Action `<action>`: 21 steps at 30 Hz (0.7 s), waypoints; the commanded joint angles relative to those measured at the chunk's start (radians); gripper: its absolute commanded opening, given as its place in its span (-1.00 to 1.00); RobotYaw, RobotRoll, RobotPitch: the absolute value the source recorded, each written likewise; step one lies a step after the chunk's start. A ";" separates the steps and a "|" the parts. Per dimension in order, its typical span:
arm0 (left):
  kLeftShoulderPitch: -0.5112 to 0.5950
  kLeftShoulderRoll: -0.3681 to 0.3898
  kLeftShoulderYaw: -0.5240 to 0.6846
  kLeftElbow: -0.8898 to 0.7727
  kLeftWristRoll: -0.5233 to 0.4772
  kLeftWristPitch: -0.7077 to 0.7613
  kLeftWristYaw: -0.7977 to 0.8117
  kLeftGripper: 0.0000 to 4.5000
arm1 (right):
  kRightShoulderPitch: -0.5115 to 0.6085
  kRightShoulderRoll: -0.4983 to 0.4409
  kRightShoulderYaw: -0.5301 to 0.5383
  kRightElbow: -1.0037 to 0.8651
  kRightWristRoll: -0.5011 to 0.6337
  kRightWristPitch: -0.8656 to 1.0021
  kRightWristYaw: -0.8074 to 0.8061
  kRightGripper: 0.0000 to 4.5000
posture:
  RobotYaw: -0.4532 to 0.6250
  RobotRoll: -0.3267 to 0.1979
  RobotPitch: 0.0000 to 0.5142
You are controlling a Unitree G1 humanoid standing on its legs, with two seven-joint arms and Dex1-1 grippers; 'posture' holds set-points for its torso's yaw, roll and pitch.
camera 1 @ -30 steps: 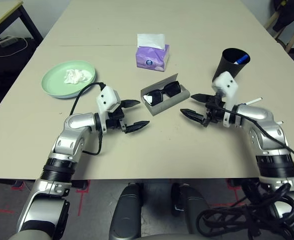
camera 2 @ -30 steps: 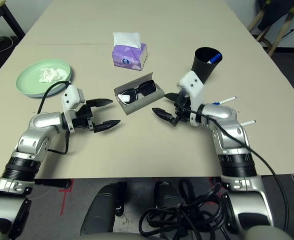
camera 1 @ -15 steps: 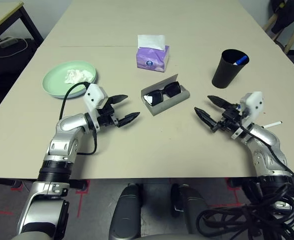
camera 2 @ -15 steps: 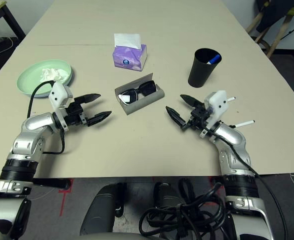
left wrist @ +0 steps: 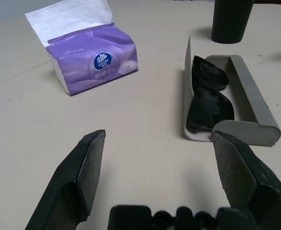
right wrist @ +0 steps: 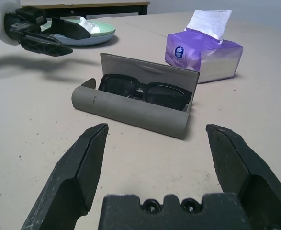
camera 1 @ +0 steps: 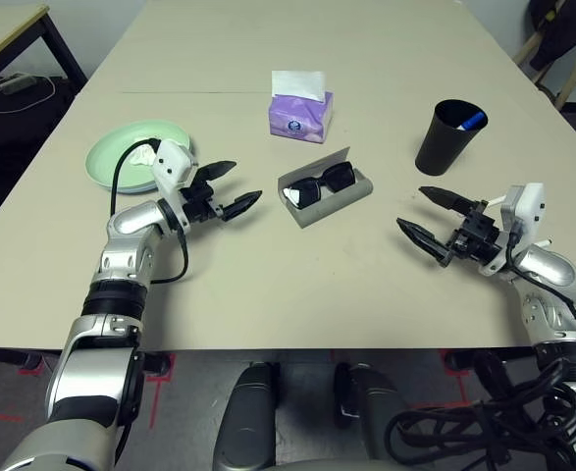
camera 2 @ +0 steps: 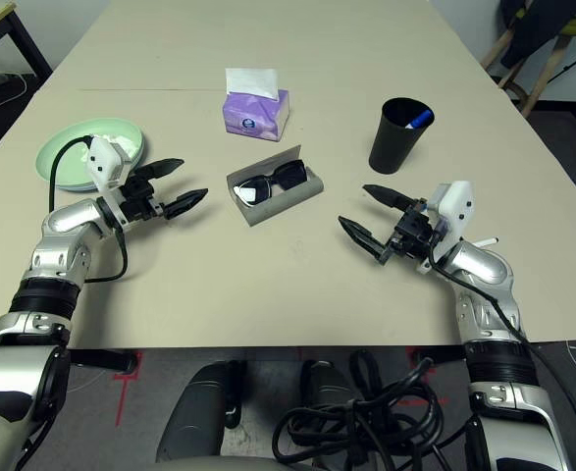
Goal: Organize and tidy the items on the table.
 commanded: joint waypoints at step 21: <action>-0.263 -0.172 0.022 0.404 0.110 -0.091 0.214 -0.99 | 0.057 0.003 0.023 -0.122 0.059 0.098 -0.063 1.00 | 0.00 0.25 -0.56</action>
